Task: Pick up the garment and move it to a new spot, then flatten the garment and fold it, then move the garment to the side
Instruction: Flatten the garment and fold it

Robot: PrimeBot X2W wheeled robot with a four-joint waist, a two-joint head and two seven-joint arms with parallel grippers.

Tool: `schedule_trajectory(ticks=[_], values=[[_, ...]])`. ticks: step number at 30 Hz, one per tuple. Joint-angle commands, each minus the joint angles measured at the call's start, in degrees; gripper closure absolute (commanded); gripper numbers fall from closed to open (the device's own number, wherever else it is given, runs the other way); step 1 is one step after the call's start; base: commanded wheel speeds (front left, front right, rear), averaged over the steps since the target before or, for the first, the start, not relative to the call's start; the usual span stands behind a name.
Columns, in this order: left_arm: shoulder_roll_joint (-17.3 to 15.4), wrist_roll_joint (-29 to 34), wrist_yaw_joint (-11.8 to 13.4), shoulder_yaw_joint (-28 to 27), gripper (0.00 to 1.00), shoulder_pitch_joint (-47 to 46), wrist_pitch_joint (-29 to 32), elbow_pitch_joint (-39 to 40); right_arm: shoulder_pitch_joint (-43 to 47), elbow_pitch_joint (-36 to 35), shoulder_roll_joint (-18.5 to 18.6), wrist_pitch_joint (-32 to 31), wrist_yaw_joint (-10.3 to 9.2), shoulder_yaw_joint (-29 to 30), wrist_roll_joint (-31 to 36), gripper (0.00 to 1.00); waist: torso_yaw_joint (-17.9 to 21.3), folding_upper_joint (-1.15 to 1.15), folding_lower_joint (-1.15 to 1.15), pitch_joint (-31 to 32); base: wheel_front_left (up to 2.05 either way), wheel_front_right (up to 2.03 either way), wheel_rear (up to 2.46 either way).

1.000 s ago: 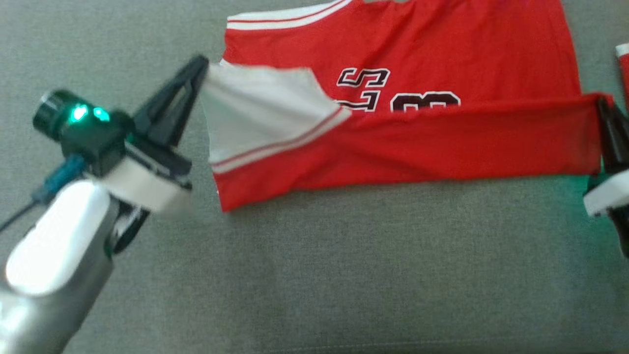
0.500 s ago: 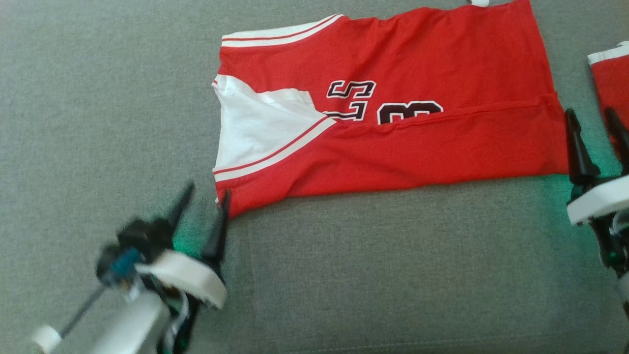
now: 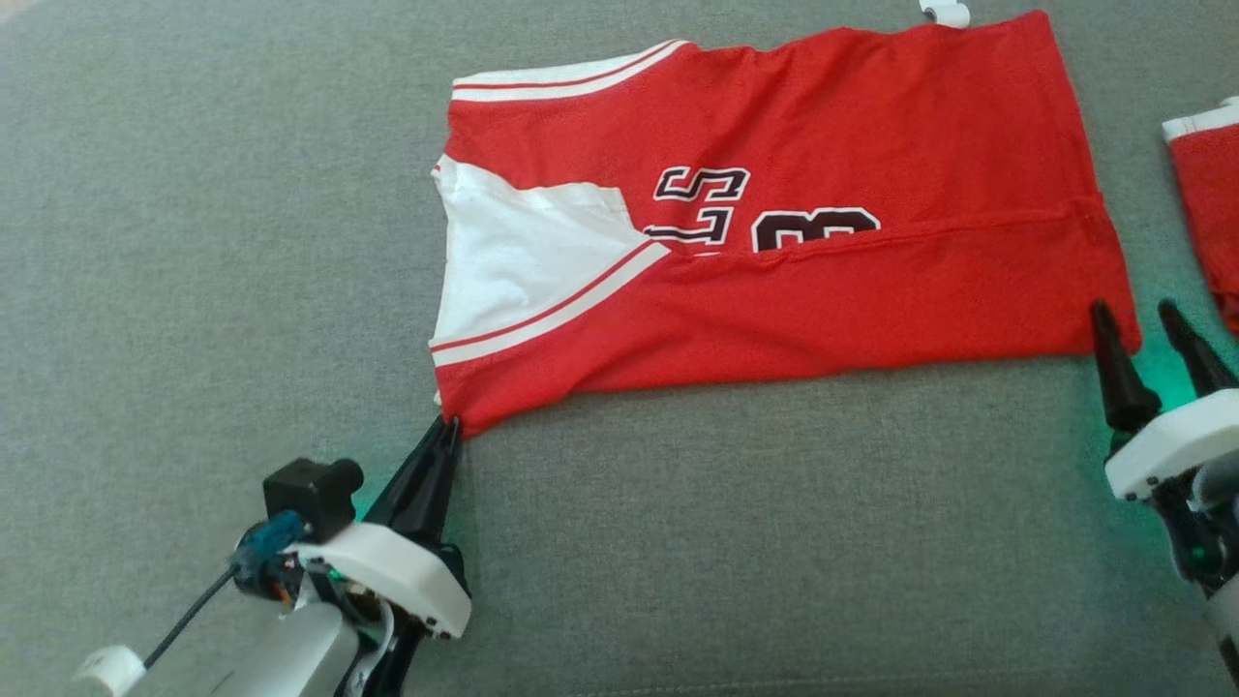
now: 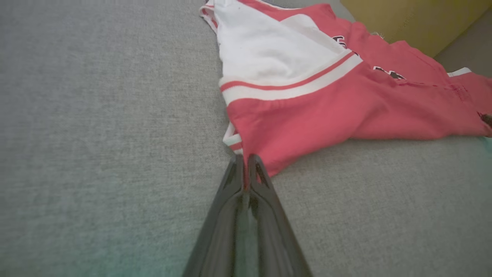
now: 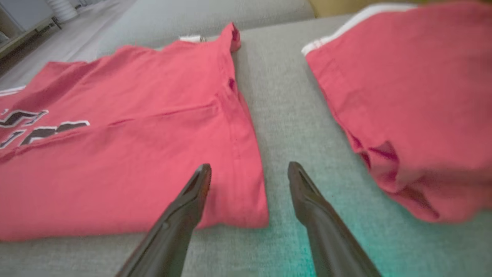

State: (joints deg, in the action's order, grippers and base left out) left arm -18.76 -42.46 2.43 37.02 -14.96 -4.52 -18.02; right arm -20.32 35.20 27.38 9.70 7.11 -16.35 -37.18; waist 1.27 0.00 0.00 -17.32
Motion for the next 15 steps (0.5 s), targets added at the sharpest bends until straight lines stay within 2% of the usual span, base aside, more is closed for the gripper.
schedule_trajectory(ticks=[1,4,5,6,7,15], values=[[-1.01,0.14,-0.12,-1.5,1.0,-0.84,-0.7,0.74,0.97,-0.22,1.51,-1.42,0.37,-0.58,-1.11,0.0,-0.37,0.0,0.0,0.27,0.0,0.0,0.0],[-1.99,1.23,0.24,-1.66,1.0,-0.79,-2.14,0.94,0.82,1.73,1.53,-5.4,0.37,-1.15,-2.41,0.0,-1.16,0.0,0.0,0.86,0.0,0.0,0.0],[-2.29,1.54,0.36,-1.66,1.0,-0.72,-2.49,1.08,0.83,2.25,1.58,-6.83,0.37,-1.53,-2.63,0.09,-1.46,0.0,0.0,1.1,0.0,0.0,0.0],[-2.53,1.74,0.38,-1.62,1.0,-0.6,-2.72,1.21,0.94,2.39,1.6,-7.97,0.37,-1.99,-2.91,0.79,-1.73,0.0,0.0,1.39,0.0,0.0,0.0],[-2.76,1.94,0.26,-1.45,1.0,-0.45,-2.9,1.39,1.18,2.27,1.66,-8.79,0.37,-2.31,-3.34,1.0,-2.01,0.0,0.0,1.76,0.0,0.0,0.0],[-4.88,0.57,1.2,-0.52,1.0,7.47,-2.75,6.29,8.25,-0.53,5.33,-9.07,0.37,-3.2,-3.54,1.0,-2.18,0.0,0.0,6.98,0.0,0.0,0.0]])
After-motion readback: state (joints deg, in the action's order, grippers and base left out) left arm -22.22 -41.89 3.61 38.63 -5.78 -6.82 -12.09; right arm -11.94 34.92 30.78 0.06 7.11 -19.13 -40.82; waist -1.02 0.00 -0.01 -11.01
